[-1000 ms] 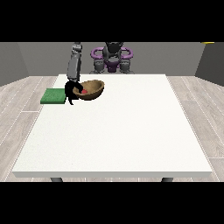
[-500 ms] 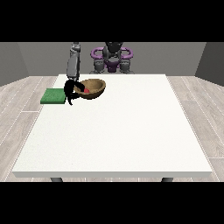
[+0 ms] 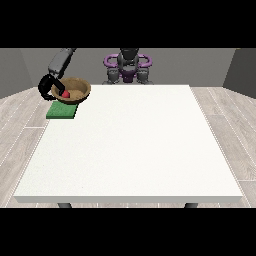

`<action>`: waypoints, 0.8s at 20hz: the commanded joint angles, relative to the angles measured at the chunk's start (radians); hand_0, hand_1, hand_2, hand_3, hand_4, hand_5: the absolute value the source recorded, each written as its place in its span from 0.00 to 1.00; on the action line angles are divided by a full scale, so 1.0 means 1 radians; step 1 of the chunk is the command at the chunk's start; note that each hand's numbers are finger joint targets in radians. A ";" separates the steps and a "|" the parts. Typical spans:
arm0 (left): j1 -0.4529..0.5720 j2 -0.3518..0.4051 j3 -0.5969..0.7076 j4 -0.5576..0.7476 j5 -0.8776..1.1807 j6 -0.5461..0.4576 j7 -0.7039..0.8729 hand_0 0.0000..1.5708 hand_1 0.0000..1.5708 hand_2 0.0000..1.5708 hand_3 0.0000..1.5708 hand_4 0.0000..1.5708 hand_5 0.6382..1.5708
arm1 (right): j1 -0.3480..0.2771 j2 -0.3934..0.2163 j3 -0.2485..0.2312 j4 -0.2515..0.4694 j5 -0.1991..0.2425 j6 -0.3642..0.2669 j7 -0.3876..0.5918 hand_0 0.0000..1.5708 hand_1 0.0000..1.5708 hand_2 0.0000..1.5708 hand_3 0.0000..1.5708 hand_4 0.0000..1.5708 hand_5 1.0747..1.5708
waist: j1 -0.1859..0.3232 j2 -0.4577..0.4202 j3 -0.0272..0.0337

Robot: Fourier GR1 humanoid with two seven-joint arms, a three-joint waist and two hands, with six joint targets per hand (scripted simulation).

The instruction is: Pick the cup and pour the ball into the bowl, then pick the bowl and place it on the pad

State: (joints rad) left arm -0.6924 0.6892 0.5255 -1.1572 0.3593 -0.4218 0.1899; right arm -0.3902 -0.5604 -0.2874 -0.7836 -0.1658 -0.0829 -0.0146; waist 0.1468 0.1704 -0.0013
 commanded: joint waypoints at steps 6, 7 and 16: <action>0.076 0.068 0.076 0.092 0.009 -0.050 -0.149 0.00 0.00 0.00 0.00 0.77 0.97 | -0.080 -0.177 -0.047 0.036 -0.016 0.122 0.088 1.00 1.00 1.00 0.34 0.70 0.99 | -0.062 0.051 0.0010; 0.084 -0.003 0.013 0.022 -0.005 0.018 -0.079 0.00 0.00 0.00 0.00 0.77 0.98 | -0.082 -0.157 -0.029 0.072 0.006 0.112 0.104 1.00 1.00 1.00 0.29 0.71 0.99 | -0.060 -0.010 0.0017; 0.160 0.035 0.036 0.091 -0.025 -0.032 -0.219 0.00 0.00 0.00 0.00 0.77 0.98 | -0.103 -0.088 -0.067 0.111 -0.020 0.075 0.064 1.00 1.00 1.00 0.29 0.68 0.99 | -0.059 0.034 0.0020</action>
State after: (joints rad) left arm -0.5754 0.7495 0.5759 -1.0395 0.3381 -0.4536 -0.0069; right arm -0.4992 -0.6775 -0.3298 -0.7269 -0.1734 0.0064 0.0772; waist 0.0675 0.2103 -0.0003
